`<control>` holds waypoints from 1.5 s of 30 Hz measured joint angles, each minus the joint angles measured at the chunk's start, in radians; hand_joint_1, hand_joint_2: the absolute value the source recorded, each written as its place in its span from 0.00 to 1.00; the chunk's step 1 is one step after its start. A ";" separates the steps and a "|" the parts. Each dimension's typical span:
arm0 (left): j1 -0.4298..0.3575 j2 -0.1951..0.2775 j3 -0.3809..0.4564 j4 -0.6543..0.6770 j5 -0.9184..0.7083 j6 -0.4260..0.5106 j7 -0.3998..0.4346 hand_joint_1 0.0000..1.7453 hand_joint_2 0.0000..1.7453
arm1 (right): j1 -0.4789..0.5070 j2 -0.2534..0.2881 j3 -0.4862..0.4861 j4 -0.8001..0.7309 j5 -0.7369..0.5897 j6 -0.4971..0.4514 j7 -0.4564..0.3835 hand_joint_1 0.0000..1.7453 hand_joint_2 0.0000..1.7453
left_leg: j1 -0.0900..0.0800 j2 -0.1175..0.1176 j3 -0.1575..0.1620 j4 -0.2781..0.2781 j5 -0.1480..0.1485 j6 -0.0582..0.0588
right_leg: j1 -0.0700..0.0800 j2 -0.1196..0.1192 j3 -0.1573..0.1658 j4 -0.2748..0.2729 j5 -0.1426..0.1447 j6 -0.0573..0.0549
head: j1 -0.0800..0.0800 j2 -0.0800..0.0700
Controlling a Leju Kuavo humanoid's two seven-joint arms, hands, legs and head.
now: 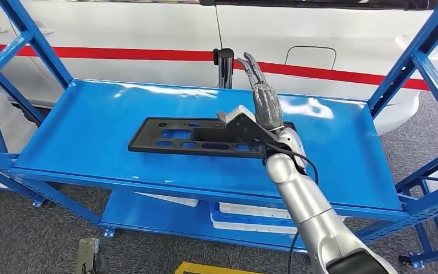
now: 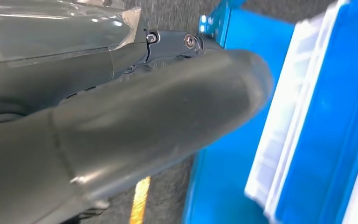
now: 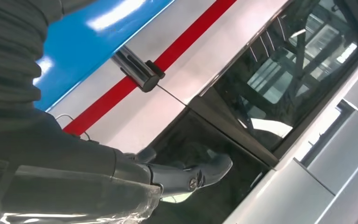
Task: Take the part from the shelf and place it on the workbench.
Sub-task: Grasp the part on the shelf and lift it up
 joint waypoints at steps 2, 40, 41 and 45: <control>-0.001 -0.006 -0.018 0.002 -0.021 -0.004 0.014 0.00 0.00 | 0.059 -0.012 0.028 -0.091 0.023 -0.013 0.013 0.00 1.00 | 0.002 0.001 0.003 -0.003 0.000 0.010 | 0.002 0.002 0.001 0.000 -0.001 -0.004 | 0.000 0.000; 0.011 -0.043 -0.111 0.036 -0.092 -0.010 0.108 0.00 0.00 | 0.203 -0.084 0.257 -0.247 0.193 0.107 0.199 0.00 1.00 | -0.003 0.005 0.014 -0.012 -0.007 -0.022 | 0.002 0.007 0.009 0.000 -0.007 -0.014 | 0.000 0.000; 0.010 -0.043 -0.111 0.036 -0.092 -0.010 0.108 0.00 0.00 | 0.200 -0.083 0.251 -0.232 0.189 0.104 0.204 0.00 1.00 | -0.003 0.005 0.014 -0.012 -0.007 -0.022 | 0.002 0.007 0.009 0.000 -0.007 -0.014 | 0.000 0.000; 0.010 -0.043 -0.111 0.036 -0.092 -0.007 0.109 0.00 0.00 | 0.188 -0.080 0.213 -0.177 0.171 0.085 0.216 0.00 1.00 | -0.003 0.005 0.014 -0.012 -0.007 -0.022 | 0.002 0.007 0.009 0.000 -0.007 -0.014 | 0.000 0.000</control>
